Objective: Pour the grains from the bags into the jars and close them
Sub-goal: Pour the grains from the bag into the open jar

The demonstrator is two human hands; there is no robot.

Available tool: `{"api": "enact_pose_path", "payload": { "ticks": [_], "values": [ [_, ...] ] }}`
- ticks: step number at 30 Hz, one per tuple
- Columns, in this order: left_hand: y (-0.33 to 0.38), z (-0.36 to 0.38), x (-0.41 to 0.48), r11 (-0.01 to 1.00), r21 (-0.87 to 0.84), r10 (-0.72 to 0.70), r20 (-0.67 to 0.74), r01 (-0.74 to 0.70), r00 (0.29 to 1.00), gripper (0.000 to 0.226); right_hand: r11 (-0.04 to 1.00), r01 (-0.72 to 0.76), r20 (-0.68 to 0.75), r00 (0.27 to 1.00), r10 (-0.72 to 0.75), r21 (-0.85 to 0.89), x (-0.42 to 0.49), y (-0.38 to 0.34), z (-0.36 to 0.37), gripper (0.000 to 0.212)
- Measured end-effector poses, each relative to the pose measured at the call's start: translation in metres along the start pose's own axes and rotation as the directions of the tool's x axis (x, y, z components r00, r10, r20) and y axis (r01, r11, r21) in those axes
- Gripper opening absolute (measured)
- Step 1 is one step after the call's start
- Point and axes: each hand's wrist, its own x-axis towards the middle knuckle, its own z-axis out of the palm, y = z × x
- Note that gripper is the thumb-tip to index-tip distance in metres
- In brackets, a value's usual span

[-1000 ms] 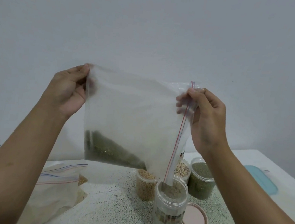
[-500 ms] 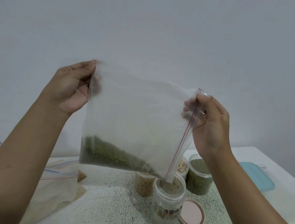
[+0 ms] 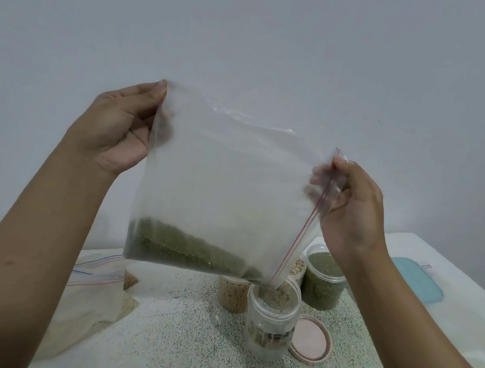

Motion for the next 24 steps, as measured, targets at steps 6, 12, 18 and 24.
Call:
{"api": "enact_pose_path", "payload": {
  "ticks": [6, 12, 18, 24],
  "values": [
    [0.0, 0.0031, -0.0018, 1.0, -0.003, -0.007, 0.005, 0.007, 1.0, 0.031, 1.0, -0.022, -0.005, 1.0, 0.022, 0.002, -0.0031, -0.0015, -0.0012, 0.033],
    [0.0014, 0.0031, -0.0032, 1.0, -0.008, -0.01, 0.002, 0.01, 1.0, 0.029, 1.0, -0.029, 0.0, 1.0, 0.029, -0.005, -0.004, -0.0028, -0.0002, 0.032],
    [0.001, -0.0029, -0.0017, 0.999, -0.041, -0.022, -0.017, 0.021, 1.0, 0.02, 1.0, -0.03, 0.018, 0.999, 0.03, -0.004, -0.0047, -0.0037, 0.003, 0.031],
    [0.0023, 0.0, -0.0063, 0.999, -0.031, -0.035, 0.003, 0.036, 0.999, 0.032, 0.999, -0.045, 0.024, 0.999, 0.045, -0.011, -0.0044, -0.0028, 0.0028, 0.032]
  ]
}}
